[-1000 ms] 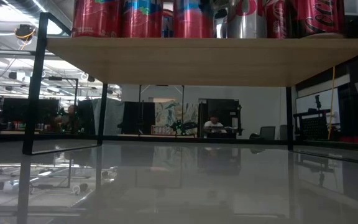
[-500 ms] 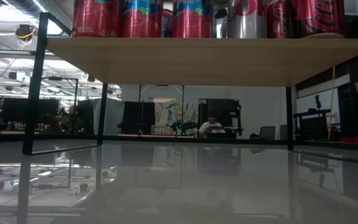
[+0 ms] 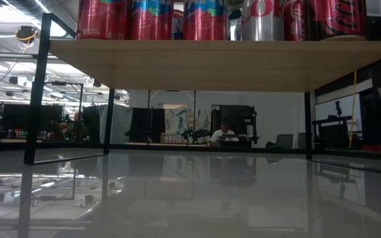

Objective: Place canned beverage on shelf
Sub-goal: Adjust the red white soda can on the shelf

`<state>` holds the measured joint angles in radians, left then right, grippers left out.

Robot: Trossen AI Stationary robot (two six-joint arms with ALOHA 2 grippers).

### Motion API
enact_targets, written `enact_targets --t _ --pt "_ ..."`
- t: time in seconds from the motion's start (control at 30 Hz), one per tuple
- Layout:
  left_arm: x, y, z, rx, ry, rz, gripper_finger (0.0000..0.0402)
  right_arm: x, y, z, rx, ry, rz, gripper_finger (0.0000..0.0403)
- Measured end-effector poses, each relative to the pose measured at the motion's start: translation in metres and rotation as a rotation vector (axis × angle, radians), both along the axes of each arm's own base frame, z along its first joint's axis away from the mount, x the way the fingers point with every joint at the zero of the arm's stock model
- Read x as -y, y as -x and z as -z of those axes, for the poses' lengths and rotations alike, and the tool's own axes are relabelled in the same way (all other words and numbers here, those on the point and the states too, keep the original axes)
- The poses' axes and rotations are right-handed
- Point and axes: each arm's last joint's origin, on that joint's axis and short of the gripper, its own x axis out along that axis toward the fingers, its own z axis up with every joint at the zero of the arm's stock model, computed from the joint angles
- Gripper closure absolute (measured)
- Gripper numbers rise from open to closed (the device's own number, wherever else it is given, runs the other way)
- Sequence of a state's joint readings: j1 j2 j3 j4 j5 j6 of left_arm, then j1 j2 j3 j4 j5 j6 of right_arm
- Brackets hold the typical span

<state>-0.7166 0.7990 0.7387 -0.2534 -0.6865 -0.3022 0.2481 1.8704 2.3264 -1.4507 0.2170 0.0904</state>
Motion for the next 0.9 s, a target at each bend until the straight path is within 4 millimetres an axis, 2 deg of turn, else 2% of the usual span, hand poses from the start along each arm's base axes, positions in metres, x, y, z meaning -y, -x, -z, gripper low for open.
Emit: enact_targets --t 0.17,0.47,0.67,0.9 --pt "0.000 0.000 0.000 0.000 0.000 0.000 0.0066 -0.012 0.033 -0.011 -0.030 0.008 0.097 0.0020" --pt "0.000 0.000 0.000 0.000 0.001 0.000 0.0066 -0.030 0.071 -0.033 0.133 0.005 0.237 0.0020" --pt "0.000 0.000 0.000 0.000 0.002 -0.001 0.0066 -0.024 0.089 -0.017 0.111 0.006 0.360 0.0020" --pt "0.000 0.000 0.000 0.000 0.001 0.000 0.0066 -0.009 0.121 0.008 0.064 -0.076 0.535 0.0020"
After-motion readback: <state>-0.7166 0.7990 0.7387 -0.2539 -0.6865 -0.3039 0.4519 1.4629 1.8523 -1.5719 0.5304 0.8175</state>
